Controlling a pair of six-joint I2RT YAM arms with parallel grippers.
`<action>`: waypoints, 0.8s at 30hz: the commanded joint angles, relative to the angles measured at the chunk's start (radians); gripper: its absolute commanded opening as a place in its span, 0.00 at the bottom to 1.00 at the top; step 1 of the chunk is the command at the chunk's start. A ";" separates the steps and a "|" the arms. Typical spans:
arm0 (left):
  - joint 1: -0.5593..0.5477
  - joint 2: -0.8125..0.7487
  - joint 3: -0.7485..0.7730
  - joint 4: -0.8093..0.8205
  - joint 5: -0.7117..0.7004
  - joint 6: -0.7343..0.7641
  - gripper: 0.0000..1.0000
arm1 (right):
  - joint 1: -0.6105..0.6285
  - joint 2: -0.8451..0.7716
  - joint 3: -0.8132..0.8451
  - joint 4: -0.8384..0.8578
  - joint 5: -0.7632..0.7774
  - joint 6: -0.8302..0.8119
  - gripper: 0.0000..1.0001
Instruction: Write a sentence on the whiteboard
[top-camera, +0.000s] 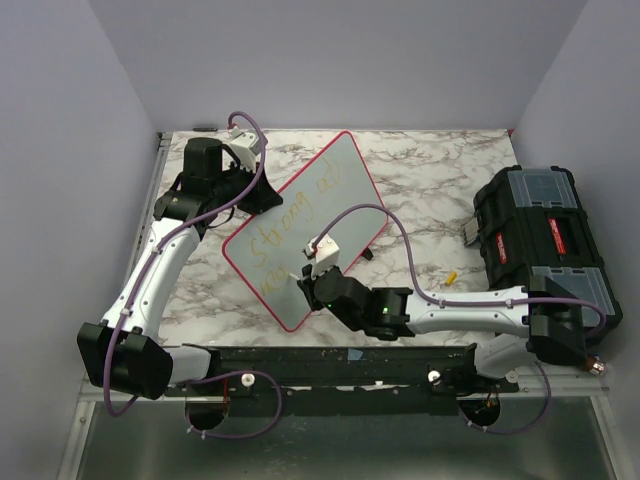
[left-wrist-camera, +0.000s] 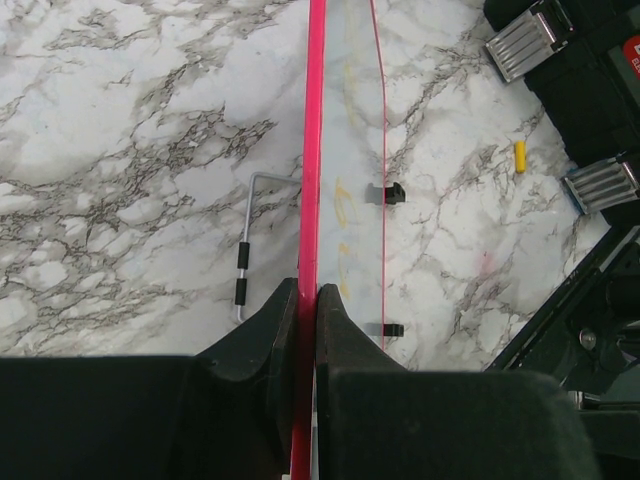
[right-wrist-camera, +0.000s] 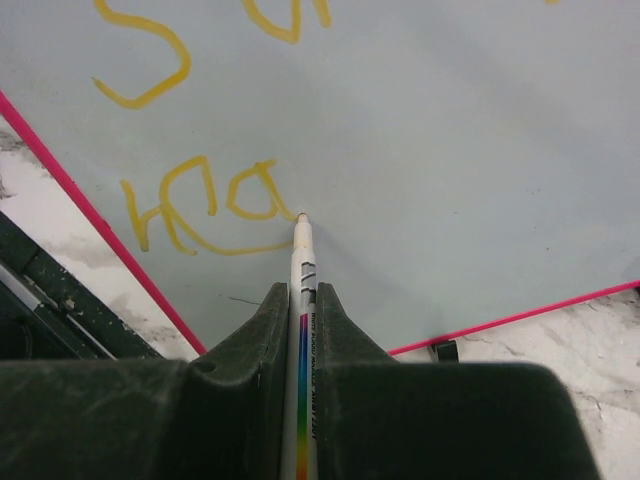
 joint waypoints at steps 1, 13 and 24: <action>-0.008 -0.006 0.008 -0.026 -0.057 0.048 0.00 | -0.012 -0.033 -0.005 -0.036 0.060 -0.011 0.01; -0.008 -0.010 0.006 -0.026 -0.057 0.049 0.00 | -0.026 -0.107 -0.008 -0.015 0.072 -0.036 0.01; -0.008 -0.018 0.009 -0.022 -0.044 0.044 0.00 | -0.049 -0.152 -0.012 -0.020 0.044 -0.050 0.01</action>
